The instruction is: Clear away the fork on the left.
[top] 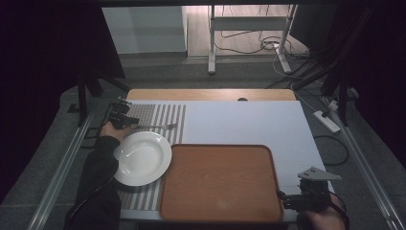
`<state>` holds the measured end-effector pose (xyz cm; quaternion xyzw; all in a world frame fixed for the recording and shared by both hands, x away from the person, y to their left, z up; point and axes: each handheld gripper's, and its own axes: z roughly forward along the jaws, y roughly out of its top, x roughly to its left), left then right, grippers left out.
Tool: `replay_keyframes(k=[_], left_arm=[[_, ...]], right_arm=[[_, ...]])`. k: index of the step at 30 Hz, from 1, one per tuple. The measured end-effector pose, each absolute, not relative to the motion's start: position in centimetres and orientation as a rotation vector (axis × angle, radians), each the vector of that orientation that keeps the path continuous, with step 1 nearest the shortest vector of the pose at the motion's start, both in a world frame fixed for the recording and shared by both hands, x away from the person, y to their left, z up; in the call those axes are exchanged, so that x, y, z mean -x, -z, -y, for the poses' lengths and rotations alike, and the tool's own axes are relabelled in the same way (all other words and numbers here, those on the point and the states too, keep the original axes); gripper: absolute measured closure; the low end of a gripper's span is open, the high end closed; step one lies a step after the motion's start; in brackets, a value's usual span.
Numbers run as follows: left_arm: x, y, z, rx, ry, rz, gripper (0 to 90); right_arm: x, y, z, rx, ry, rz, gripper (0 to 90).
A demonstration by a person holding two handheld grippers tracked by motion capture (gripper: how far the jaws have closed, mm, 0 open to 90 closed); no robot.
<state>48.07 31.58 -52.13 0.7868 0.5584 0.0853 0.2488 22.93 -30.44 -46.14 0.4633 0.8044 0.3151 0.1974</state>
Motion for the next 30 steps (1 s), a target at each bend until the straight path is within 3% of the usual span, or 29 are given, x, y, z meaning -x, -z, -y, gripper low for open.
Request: replay_keyframes(k=[10, 30], left_arm=[[-48.4, 53.1, -31.6, -2.193, -0.278, -1.557, 89.3], [-46.0, 52.5, -31.4, -2.314, -0.127, -1.452, 89.2]], right_arm=[[-22.9, 46.2, 30.4, -1.298, -0.879, -2.255, 0.0], [-23.0, 46.2, 30.3, -1.29, -0.869, -2.258, 0.0]])
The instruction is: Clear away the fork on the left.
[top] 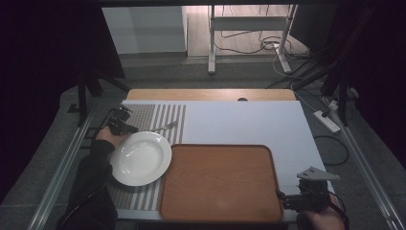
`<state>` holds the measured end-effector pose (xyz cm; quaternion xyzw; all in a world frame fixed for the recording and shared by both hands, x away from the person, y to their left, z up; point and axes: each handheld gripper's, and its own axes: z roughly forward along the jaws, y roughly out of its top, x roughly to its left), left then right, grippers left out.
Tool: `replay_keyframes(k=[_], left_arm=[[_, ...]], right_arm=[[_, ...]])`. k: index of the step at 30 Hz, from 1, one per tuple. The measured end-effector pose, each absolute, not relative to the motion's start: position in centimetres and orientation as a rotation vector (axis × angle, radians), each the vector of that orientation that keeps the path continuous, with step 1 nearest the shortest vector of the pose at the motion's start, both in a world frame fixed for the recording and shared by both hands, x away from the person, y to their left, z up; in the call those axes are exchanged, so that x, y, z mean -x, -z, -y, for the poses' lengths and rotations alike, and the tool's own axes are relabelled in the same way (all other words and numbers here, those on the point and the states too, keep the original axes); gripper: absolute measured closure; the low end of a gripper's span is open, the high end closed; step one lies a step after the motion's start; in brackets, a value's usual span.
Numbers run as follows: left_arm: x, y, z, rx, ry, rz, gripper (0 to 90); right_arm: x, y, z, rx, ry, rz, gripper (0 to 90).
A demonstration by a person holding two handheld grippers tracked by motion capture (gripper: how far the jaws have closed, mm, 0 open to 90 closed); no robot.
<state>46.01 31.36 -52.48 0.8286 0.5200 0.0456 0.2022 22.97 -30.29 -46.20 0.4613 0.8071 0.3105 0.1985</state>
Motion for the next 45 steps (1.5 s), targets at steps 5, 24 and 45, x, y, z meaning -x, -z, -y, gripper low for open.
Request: replay_keyframes(k=[5, 24, 45], left_arm=[[-46.2, 52.2, -31.8, -2.253, -0.12, -1.477, 88.7], [-48.5, 51.3, -28.3, -2.265, -0.095, -1.39, 3.3], [-50.1, 52.6, -24.7, -2.526, -0.14, -1.277, 14.0]], right_arm=[[-23.0, 46.2, 30.3, -1.291, -0.867, -2.257, 0.0], [-23.0, 46.2, 30.3, -1.293, -0.871, -2.257, 0.0], [-23.0, 46.2, 30.4, -1.29, -0.872, -2.261, 0.0]])
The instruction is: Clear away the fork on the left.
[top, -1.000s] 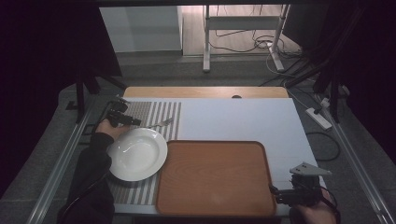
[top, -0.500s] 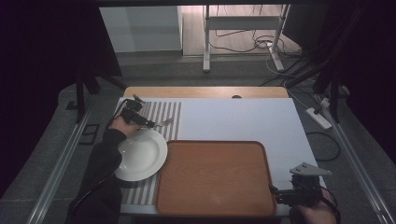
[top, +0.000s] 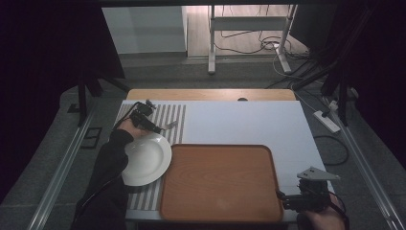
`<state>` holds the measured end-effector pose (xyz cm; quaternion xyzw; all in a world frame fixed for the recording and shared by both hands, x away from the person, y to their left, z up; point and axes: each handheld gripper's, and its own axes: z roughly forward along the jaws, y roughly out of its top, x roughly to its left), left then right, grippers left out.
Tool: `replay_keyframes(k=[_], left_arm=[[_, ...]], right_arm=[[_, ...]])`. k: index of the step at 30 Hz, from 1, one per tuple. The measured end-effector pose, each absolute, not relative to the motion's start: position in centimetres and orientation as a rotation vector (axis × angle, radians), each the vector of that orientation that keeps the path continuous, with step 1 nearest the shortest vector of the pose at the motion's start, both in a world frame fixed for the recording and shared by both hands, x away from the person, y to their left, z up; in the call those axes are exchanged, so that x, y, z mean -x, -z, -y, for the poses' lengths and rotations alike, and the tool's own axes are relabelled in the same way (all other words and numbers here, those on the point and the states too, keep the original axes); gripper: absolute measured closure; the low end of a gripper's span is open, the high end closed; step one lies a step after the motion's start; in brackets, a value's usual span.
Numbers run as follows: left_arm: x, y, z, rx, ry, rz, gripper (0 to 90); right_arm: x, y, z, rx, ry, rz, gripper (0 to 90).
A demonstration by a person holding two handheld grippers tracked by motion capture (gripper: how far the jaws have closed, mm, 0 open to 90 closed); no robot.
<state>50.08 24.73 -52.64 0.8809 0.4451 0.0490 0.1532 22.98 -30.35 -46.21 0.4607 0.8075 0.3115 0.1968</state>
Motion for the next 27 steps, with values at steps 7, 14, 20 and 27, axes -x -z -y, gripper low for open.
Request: replay_keyframes(k=[7, 14, 20, 27], left_arm=[[-49.3, 52.1, -25.3, -2.518, -0.154, -1.208, 55.2], [-48.9, 52.0, -25.3, -2.547, -0.15, -1.107, 82.6], [-49.0, 52.0, -25.7, -2.518, -0.111, -1.099, 86.0], [-49.4, 51.5, -25.9, -2.471, -0.109, -1.122, 86.0]], right_arm=[[-23.0, 46.2, 30.3, -1.288, -0.862, -2.267, 0.0], [-23.0, 46.3, 30.2, -1.286, -0.857, -2.273, 0.0], [-23.0, 46.3, 30.2, -1.289, -0.857, -2.275, 0.0], [-23.1, 46.3, 30.2, -1.29, -0.856, -2.278, 0.0]])
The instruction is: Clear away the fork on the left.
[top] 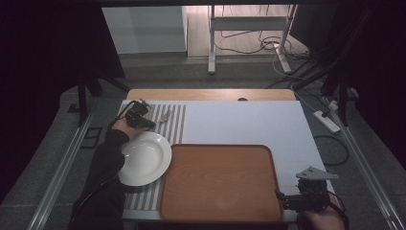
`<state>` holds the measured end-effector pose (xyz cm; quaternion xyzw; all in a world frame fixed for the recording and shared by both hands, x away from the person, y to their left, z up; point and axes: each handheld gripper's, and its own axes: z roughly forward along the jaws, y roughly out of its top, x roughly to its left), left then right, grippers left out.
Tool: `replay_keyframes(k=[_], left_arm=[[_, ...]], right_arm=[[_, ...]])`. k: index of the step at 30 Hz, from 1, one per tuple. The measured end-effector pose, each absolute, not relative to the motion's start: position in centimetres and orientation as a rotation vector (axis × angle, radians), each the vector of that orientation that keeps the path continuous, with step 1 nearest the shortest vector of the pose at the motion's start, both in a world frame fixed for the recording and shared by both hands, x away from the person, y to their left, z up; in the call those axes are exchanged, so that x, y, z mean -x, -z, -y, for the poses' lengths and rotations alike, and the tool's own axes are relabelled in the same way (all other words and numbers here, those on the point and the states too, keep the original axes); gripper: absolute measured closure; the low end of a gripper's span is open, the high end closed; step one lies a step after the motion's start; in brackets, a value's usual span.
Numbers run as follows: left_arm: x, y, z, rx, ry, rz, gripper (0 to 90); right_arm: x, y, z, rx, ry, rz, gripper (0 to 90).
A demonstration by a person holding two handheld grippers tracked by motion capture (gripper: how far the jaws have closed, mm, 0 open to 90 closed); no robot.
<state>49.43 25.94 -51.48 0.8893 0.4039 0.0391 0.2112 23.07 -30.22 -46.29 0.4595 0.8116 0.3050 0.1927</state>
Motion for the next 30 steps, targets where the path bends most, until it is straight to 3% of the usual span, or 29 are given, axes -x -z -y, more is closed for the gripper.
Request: replay_keyframes(k=[30], left_arm=[[-49.5, 48.9, -17.2, -2.561, -0.088, -0.912, 86.0]], right_arm=[[-23.0, 46.2, 30.3, -1.29, -0.863, -2.273, 0.0]])
